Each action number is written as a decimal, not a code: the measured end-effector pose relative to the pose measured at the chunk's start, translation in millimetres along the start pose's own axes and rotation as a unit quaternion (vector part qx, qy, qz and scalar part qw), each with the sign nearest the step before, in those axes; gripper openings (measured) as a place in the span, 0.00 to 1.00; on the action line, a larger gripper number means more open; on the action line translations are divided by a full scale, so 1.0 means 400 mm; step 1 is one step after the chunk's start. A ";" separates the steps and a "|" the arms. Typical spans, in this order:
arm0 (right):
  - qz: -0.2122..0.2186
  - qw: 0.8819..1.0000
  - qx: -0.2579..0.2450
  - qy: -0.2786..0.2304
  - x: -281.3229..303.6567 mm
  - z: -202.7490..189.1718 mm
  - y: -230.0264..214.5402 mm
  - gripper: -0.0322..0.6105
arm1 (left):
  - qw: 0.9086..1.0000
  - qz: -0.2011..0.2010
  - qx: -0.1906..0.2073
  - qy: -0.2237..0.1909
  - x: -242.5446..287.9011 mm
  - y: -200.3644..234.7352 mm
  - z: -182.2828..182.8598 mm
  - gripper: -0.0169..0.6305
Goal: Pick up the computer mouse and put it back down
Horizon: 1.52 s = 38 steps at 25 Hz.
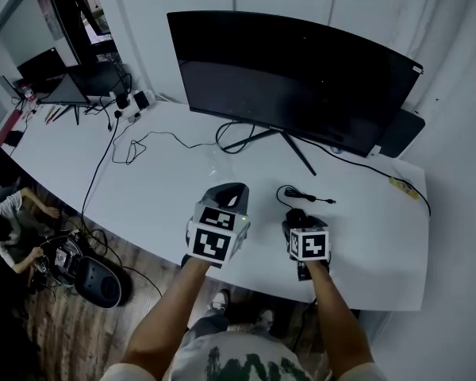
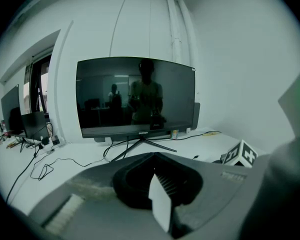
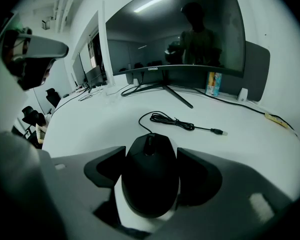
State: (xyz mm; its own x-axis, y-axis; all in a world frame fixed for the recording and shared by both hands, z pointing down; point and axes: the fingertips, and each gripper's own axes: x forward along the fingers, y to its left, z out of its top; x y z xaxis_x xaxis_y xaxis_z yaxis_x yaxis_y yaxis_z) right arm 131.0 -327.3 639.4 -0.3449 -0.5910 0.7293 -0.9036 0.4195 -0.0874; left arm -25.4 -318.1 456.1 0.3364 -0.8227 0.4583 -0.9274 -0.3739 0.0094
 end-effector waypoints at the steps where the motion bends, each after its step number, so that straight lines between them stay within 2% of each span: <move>1: 0.000 1.000 0.004 -0.002 -0.003 0.003 -0.001 0.55 | 1.000 -0.002 0.000 -0.002 -0.001 -0.001 0.004 0.03; 10: -0.007 0.998 0.036 -0.045 -0.092 0.079 -0.012 0.55 | 1.000 -0.026 0.004 -0.017 0.002 -0.023 0.040 0.03; 14: -0.019 0.996 0.050 -0.078 -0.161 0.141 -0.032 0.48 | 0.999 -0.037 0.003 -0.027 0.007 -0.032 0.068 0.03; 21: -0.030 0.989 0.041 -0.138 -0.300 0.262 -0.037 0.40 | 0.997 -0.058 0.006 -0.045 0.013 -0.050 0.119 0.03; 30: -0.045 0.975 0.009 -0.216 -0.473 0.398 -0.010 0.30 | 0.995 -0.083 0.021 -0.058 -0.003 -0.074 0.180 0.03; 35: -0.059 0.966 0.006 -0.253 -0.542 0.440 0.001 0.19 | 0.993 -0.093 0.023 -0.065 -0.014 -0.077 0.207 0.03; 38: -0.066 0.961 0.004 -0.270 -0.567 0.450 0.007 0.05 | 0.993 -0.095 0.026 -0.072 -0.021 -0.073 0.223 0.03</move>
State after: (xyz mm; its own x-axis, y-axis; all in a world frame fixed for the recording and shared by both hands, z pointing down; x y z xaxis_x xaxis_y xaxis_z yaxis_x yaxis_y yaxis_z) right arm 161.1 -316.2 351.4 -0.3066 -0.9109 0.2762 -0.9497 0.3123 -0.0242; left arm 13.4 -338.5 372.5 0.5272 -0.7870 0.3206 -0.8369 -0.5463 0.0352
